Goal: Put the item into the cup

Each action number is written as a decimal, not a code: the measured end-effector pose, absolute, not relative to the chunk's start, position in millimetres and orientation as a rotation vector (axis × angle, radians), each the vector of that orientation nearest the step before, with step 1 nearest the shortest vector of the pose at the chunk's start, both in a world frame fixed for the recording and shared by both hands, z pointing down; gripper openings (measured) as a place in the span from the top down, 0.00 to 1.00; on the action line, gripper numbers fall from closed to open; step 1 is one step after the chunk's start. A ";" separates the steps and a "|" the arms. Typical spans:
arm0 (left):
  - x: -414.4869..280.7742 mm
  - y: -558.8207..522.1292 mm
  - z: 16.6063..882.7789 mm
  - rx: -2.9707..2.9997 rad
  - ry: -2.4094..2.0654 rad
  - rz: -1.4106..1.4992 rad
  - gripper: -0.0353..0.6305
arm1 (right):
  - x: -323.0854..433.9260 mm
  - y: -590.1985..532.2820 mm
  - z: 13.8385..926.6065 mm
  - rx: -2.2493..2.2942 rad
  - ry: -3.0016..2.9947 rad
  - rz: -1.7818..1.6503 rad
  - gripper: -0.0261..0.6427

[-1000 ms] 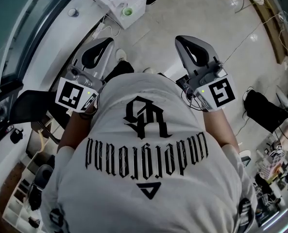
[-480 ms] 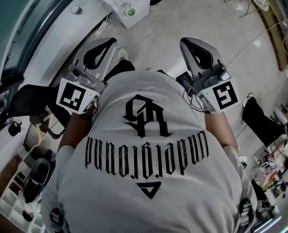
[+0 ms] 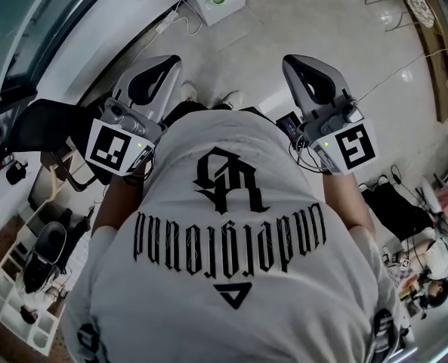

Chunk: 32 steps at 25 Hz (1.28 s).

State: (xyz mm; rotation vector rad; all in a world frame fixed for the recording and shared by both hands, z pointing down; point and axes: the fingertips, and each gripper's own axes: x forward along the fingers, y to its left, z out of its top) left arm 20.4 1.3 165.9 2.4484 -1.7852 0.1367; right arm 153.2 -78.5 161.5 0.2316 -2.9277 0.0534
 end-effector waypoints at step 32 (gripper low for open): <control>-52.8 208.9 170.4 2.591 -1.569 0.003 0.93 | 80.5 152.7 159.4 0.446 -2.869 0.049 0.94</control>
